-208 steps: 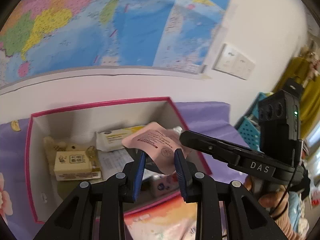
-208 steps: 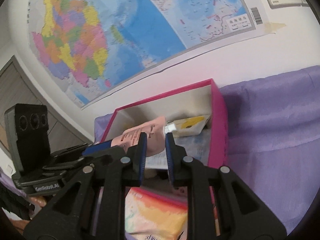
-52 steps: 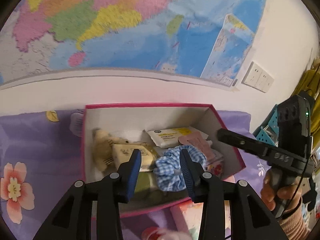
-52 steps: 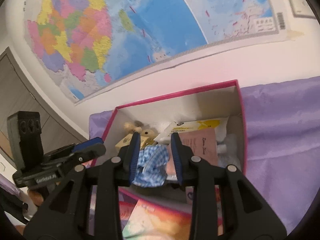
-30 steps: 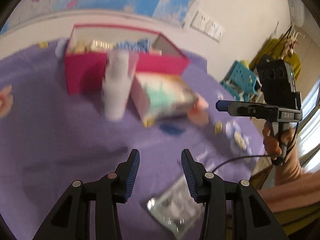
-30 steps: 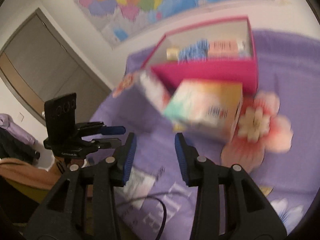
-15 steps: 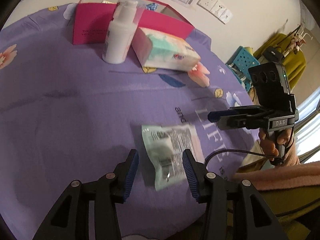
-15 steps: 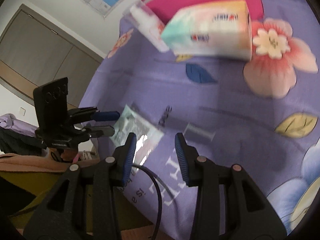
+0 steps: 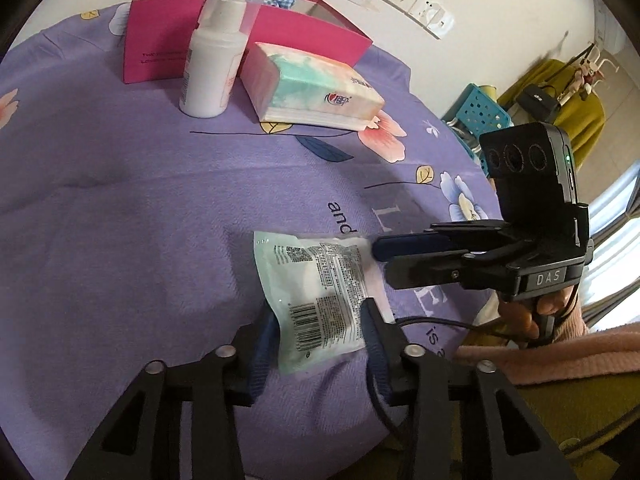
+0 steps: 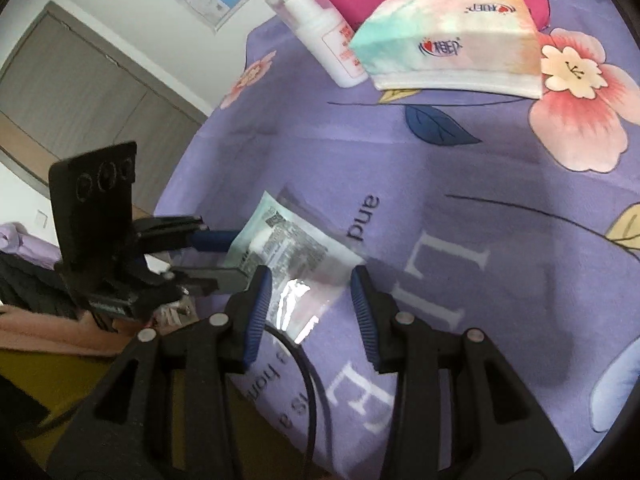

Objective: Organize soft objects
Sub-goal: 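Lower the left gripper to the clear wipes packet while the right gripper approaches the pink-white tube, then grasp the clear wipes packet with the left gripper while the right gripper grasps the pink-white tube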

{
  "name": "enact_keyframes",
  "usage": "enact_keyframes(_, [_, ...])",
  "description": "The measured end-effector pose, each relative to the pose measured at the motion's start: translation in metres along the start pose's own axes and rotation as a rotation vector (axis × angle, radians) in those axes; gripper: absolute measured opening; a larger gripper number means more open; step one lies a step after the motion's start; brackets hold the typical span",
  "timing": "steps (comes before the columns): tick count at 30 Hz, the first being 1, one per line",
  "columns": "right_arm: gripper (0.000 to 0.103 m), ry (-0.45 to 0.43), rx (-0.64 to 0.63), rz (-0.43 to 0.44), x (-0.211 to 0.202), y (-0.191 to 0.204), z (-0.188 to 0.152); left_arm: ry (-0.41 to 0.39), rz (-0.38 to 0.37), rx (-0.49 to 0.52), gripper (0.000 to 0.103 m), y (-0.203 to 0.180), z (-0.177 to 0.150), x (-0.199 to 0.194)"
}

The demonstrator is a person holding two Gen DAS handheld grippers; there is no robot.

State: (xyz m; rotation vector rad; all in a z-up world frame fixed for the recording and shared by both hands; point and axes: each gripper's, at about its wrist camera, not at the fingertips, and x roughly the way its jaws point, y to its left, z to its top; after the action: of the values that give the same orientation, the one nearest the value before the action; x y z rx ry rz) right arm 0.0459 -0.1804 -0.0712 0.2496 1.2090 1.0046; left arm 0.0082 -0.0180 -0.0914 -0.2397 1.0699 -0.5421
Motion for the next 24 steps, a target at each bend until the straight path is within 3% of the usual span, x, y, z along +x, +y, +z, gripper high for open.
enact_keyframes(5, [0.043,-0.018,0.011,0.088,0.012,0.005,0.003,0.000,-0.007,-0.008,0.030,0.002,0.002,0.003])
enact_keyframes(13, [0.041,-0.041,0.016,-0.024,0.002,0.002,0.005,-0.026,0.038,-0.024,0.029,0.011,0.002,-0.004])
enact_keyframes(19, [0.041,-0.029,0.008,-0.039,0.001,0.006,-0.003,-0.032,0.058,-0.010,0.025,0.014,-0.003,-0.006])
enact_keyframes(24, [0.049,-0.038,-0.012,-0.029,0.001,0.010,-0.006,-0.030,0.054,-0.007,0.025,0.013,-0.003,-0.004])
